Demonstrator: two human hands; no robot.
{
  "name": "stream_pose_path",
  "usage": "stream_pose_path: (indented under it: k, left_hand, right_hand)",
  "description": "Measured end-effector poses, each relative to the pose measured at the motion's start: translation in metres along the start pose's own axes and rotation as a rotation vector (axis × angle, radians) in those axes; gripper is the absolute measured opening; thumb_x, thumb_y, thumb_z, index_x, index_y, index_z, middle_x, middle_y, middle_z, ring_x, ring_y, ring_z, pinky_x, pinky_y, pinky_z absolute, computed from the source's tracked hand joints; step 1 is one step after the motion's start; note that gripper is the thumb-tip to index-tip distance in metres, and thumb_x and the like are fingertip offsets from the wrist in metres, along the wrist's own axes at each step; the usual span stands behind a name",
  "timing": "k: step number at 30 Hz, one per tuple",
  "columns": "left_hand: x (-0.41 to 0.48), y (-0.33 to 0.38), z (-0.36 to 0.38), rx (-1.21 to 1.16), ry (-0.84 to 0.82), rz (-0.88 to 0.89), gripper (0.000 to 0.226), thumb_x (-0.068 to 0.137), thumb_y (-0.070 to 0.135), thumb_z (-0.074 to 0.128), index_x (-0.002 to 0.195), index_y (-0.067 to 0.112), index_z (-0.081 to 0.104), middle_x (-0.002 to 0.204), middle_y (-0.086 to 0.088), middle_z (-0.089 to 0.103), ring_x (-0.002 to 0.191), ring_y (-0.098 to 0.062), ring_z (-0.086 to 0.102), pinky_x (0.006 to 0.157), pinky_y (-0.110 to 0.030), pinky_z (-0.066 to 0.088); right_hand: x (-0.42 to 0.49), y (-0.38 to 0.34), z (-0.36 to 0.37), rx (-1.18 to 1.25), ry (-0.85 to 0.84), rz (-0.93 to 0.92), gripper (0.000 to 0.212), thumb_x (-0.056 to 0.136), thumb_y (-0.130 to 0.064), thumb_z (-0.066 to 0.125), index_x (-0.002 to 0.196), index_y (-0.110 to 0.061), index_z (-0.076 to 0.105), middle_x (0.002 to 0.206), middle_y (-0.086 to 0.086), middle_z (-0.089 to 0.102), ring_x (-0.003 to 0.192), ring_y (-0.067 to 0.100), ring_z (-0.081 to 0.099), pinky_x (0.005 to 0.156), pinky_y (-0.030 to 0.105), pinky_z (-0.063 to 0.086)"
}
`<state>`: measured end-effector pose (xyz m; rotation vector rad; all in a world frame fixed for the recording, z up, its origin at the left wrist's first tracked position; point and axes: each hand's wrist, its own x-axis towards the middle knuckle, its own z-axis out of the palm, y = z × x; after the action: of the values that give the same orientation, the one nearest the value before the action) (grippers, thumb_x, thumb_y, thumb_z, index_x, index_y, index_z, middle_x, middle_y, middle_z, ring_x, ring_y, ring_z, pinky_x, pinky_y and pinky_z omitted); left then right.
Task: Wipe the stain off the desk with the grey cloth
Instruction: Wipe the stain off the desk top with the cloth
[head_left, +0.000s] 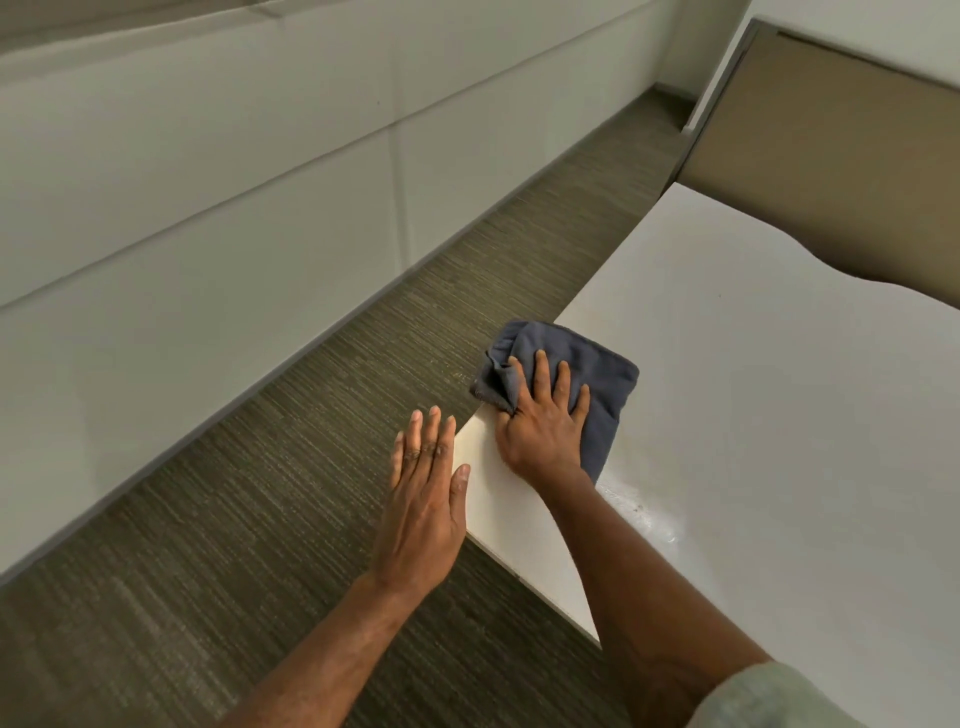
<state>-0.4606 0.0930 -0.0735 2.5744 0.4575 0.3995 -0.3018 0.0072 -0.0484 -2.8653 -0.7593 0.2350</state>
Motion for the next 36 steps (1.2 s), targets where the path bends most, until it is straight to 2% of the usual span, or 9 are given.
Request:
stream_pose_path:
  k: [7, 13, 18, 22, 25, 28, 32, 36]
  left_hand:
    - [-0.004, 0.004, 0.0, -0.008, -0.043, 0.005, 0.063, 0.108, 0.043, 0.016, 0.162, 0.01, 0.016, 0.171, -0.008, 0.008, 0.16, -0.021, -0.004, 0.13, -0.048, 0.007]
    - [-0.002, 0.014, -0.001, 0.011, -0.047, 0.03, 0.062, 0.108, 0.043, 0.014, 0.162, 0.011, 0.015, 0.172, -0.006, 0.008, 0.16, -0.021, -0.005, 0.13, -0.045, 0.004]
    - [0.001, 0.02, 0.002, 0.052, -0.073, 0.039, 0.063, 0.108, 0.043, 0.014, 0.162, 0.011, 0.015, 0.172, -0.007, 0.004, 0.16, -0.022, -0.006, 0.13, -0.047, 0.005]
    - [0.004, 0.021, 0.006, 0.087, -0.074, 0.052, 0.063, 0.108, 0.044, 0.014, 0.162, 0.011, 0.019, 0.172, -0.009, 0.005, 0.16, -0.024, -0.005, 0.13, -0.048, 0.006]
    - [0.008, 0.018, 0.009, 0.125, -0.067, 0.063, 0.062, 0.109, 0.042, 0.015, 0.161, 0.01, 0.022, 0.171, -0.011, 0.008, 0.16, -0.025, -0.002, 0.13, -0.05, 0.01]
    - [0.011, 0.014, 0.011, 0.183, -0.069, 0.086, 0.061, 0.107, 0.036, 0.016, 0.161, 0.008, 0.022, 0.171, -0.013, 0.01, 0.16, -0.027, 0.001, 0.128, -0.053, 0.016]
    - [0.012, 0.013, 0.014, 0.154, -0.062, 0.083, 0.062, 0.109, 0.043, 0.018, 0.16, 0.008, 0.023, 0.171, -0.011, 0.011, 0.16, -0.023, -0.001, 0.129, -0.05, 0.012]
    - [0.013, 0.014, 0.014, 0.163, -0.066, 0.09, 0.063, 0.109, 0.045, 0.017, 0.161, 0.01, 0.022, 0.172, -0.01, 0.009, 0.16, -0.022, -0.003, 0.13, -0.048, 0.008]
  right_hand:
    - [-0.013, 0.056, -0.011, 0.016, 0.012, 0.153, 0.069, 0.101, -0.042, 0.032, 0.159, -0.03, -0.005, 0.168, 0.004, -0.017, 0.153, 0.029, -0.019, 0.122, 0.055, -0.013]
    - [-0.059, 0.081, -0.006, -0.001, 0.03, 0.2, 0.071, 0.101, -0.044, 0.029, 0.158, -0.028, -0.01, 0.167, 0.005, -0.02, 0.153, 0.029, -0.021, 0.123, 0.056, -0.01]
    - [-0.105, 0.073, 0.003, -0.029, 0.04, 0.185, 0.074, 0.094, -0.044, 0.025, 0.158, -0.031, -0.009, 0.167, 0.006, -0.018, 0.153, 0.031, -0.02, 0.122, 0.056, -0.012]
    - [-0.123, 0.053, 0.011, -0.01, 0.035, 0.118, 0.077, 0.089, -0.045, 0.025, 0.158, -0.037, -0.01, 0.166, 0.004, -0.022, 0.151, 0.03, -0.027, 0.121, 0.055, -0.016]
    - [-0.115, 0.04, 0.014, 0.005, 0.028, 0.047, 0.074, 0.094, -0.051, 0.027, 0.155, -0.042, -0.015, 0.165, 0.002, -0.026, 0.149, 0.029, -0.03, 0.121, 0.057, -0.014]
    - [-0.093, 0.031, 0.013, 0.008, 0.025, -0.036, 0.069, 0.095, -0.057, 0.018, 0.155, -0.043, -0.014, 0.166, 0.001, -0.023, 0.15, 0.029, -0.029, 0.121, 0.056, -0.015]
    - [-0.05, 0.029, 0.007, -0.004, 0.008, -0.088, 0.066, 0.1, -0.055, 0.023, 0.157, -0.041, -0.005, 0.168, 0.001, -0.015, 0.153, 0.03, -0.021, 0.121, 0.057, -0.013]
    - [-0.02, 0.043, -0.002, -0.002, -0.001, -0.041, 0.065, 0.102, -0.05, 0.029, 0.158, -0.04, -0.002, 0.169, 0.002, -0.012, 0.153, 0.03, -0.019, 0.122, 0.057, -0.012]
